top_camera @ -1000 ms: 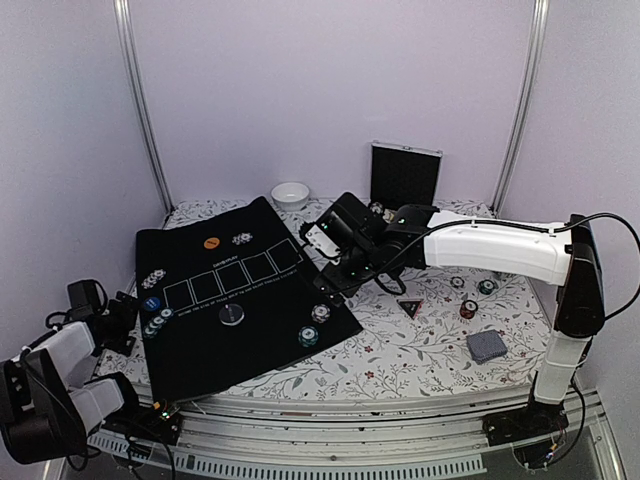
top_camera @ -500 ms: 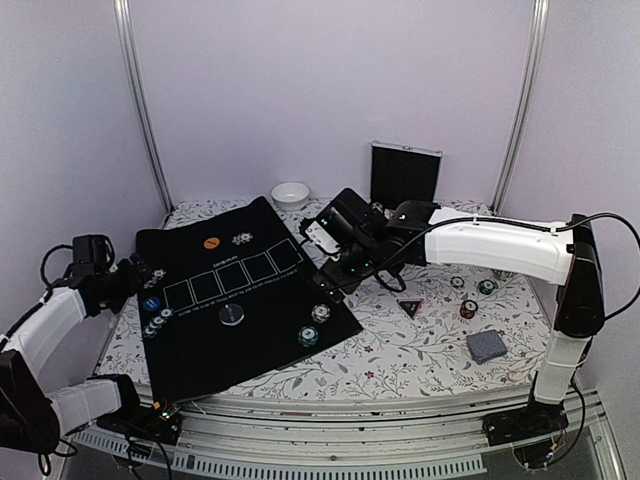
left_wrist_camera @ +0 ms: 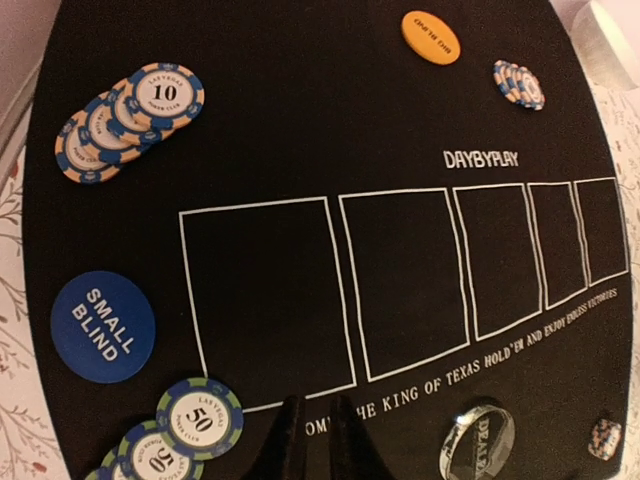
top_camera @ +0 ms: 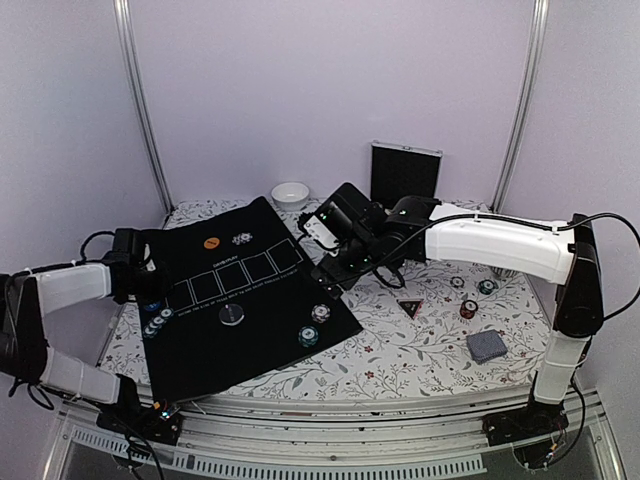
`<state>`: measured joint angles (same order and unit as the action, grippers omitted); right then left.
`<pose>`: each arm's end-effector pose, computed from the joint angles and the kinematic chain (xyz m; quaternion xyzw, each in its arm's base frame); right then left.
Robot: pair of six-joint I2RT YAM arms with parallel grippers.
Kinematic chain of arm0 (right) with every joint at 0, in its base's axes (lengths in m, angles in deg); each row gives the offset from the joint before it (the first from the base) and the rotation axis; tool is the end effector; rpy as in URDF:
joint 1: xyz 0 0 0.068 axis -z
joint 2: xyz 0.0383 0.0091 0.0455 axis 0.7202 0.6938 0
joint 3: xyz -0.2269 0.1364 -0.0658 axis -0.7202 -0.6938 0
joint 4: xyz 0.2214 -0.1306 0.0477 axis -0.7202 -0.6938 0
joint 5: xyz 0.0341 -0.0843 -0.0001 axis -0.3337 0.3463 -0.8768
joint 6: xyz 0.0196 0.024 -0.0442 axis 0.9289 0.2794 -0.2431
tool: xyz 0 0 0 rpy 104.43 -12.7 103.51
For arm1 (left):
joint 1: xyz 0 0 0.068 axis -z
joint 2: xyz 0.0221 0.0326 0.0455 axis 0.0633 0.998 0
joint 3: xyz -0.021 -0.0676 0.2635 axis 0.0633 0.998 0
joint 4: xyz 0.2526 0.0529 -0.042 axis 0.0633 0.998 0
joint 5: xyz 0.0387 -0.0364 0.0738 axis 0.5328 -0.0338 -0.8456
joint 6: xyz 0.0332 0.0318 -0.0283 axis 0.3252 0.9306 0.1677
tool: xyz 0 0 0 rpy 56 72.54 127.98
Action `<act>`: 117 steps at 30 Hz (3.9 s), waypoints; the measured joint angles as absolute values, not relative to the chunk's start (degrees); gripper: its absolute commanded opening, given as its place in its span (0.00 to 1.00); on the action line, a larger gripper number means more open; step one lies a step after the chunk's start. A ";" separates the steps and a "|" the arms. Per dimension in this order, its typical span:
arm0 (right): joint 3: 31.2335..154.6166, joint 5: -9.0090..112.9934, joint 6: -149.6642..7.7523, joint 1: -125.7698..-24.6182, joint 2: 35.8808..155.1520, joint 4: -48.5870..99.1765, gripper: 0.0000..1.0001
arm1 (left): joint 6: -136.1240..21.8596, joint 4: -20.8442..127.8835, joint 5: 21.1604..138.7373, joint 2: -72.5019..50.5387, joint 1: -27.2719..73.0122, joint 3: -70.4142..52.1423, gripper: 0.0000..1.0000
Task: Distribute texas hold em gaming equipment
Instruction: Adjust the poker chips pile in the small blind area, then pick up the pile of poker chips from the pile of poker chips.
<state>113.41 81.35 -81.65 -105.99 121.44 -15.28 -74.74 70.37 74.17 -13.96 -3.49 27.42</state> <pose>0.2194 0.3525 0.2941 -0.4388 0.8208 -0.0073 0.3656 0.2405 -0.0021 0.1806 -0.2299 0.9157 -0.1031 0.3132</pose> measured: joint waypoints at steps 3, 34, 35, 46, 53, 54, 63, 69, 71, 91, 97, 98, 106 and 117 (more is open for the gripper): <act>113.41 81.35 -81.65 -105.99 121.44 -15.28 0.99 | -74.72 68.18 74.21 -9.16 -3.27 27.16 0.06; 112.66 82.90 -81.56 -105.92 121.41 -16.28 0.99 | -82.26 69.84 62.96 -6.38 -3.33 31.50 0.00; 112.53 83.05 -81.48 -105.86 121.41 -16.44 0.99 | -82.39 69.93 62.82 -7.04 -3.51 32.05 0.00; 112.47 83.62 -81.34 -105.14 121.41 -17.07 0.99 | -82.63 70.45 64.03 -8.72 -5.48 32.84 0.00; 112.47 84.21 -79.95 -104.30 121.33 -17.51 0.99 | -81.65 71.83 63.26 -15.87 -5.69 32.84 0.13; 112.47 84.19 -79.36 -103.78 121.22 -17.59 0.99 | -81.39 71.70 63.39 -16.98 -5.69 32.84 0.15; 106.72 79.40 -70.09 -88.90 114.27 -17.62 0.99 | -78.44 70.96 66.06 -30.64 -5.76 32.34 0.76; 96.99 78.57 -63.68 -74.32 108.80 -17.38 0.97 | -76.29 69.97 65.62 -37.61 -5.78 29.06 0.94; 93.84 78.33 -62.61 -71.17 108.48 -16.92 0.93 | -75.75 69.64 65.64 -38.27 -5.78 28.07 0.94; 77.41 71.69 -54.42 -50.91 113.22 -3.50 0.77 | -73.56 69.36 67.83 -37.24 -5.78 27.77 0.98; 77.39 71.03 -54.42 -50.30 117.15 -2.01 0.75 | -73.32 69.21 67.96 -37.18 -5.78 27.81 0.98; 77.36 70.99 -54.39 -50.06 117.44 -1.81 0.74 | -73.28 69.21 67.98 -37.18 -5.78 27.83 0.98; 77.21 70.99 -54.77 -49.31 118.49 -0.11 0.68 | -73.19 69.19 68.00 -36.81 -5.78 27.85 0.98; 77.56 71.42 -56.06 -49.79 118.92 0.18 0.62 | -73.17 69.19 67.90 -36.59 -5.78 27.85 0.98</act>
<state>77.56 71.42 -56.06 -49.79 118.92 0.18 -73.17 69.19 67.90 -36.59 -5.78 27.85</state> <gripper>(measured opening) 0.668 0.981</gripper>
